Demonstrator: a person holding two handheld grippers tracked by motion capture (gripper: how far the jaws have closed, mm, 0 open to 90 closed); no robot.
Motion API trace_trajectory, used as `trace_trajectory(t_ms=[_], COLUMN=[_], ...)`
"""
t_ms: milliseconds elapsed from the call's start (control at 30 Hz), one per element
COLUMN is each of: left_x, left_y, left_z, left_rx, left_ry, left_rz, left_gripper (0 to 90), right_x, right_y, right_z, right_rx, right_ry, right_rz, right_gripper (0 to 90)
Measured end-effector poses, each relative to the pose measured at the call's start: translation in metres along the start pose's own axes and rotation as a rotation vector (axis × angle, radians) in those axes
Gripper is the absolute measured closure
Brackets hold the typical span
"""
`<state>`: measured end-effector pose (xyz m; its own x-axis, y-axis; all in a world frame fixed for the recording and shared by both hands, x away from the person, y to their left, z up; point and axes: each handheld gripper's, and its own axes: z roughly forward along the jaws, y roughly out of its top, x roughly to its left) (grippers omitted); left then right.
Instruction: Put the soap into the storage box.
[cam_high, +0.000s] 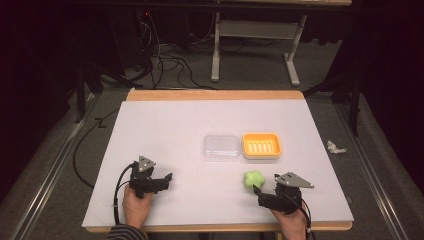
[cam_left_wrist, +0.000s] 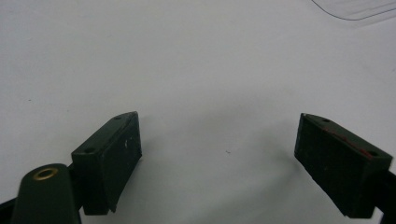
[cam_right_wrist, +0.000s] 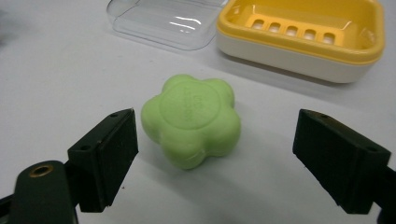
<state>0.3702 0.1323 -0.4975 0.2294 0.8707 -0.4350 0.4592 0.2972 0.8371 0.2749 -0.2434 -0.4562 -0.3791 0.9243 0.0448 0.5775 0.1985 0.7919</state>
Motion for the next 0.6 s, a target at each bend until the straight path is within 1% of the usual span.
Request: trace_trajectory(t_ms=[100,333,367,433,467,500,533,567,600], left_x=[0.0,0.0,0.0,0.0,0.0,0.0,0.0,0.0,0.0], left_y=[0.0,0.0,0.0,0.0,0.0,0.0,0.0,0.0,0.0], left_z=[0.0,0.0,0.0,0.0,0.0,0.0,0.0,0.0,0.0], left_rx=[0.001,0.0,0.0,0.0,-0.001,-0.001,0.0,0.0,0.001], left_ry=[0.0,0.001,0.001,0.0,-0.002,-0.002,-0.002,-0.002,-0.002], left_rz=[0.0,0.0,-0.001,-0.002,-0.003,-0.003,-0.002,-0.002,-0.001], left_gripper=[15.3,15.3,15.3,15.3,15.3,15.3,15.3,15.3,15.3], right_x=[0.005,0.008,0.009,0.01,0.012,0.012,0.014,0.014,0.015], right_y=[0.002,0.008,0.009,0.01,0.011,0.011,0.012,0.012,0.013], right_z=[0.004,0.013,0.017,0.019,0.023,0.023,0.028,0.028,0.031], right_rx=[0.021,0.054,0.066,0.076,0.091,0.091,0.109,0.109,0.12], right_ry=[0.006,0.014,0.014,0.007,0.002,0.002,-0.005,-0.005,-0.01], right_rz=[-0.017,-0.036,-0.041,-0.049,-0.06,-0.06,-0.075,-0.075,-0.084], right_gripper=[14.1,13.8,13.8,13.8,13.8,13.8,13.8,13.8,13.8])
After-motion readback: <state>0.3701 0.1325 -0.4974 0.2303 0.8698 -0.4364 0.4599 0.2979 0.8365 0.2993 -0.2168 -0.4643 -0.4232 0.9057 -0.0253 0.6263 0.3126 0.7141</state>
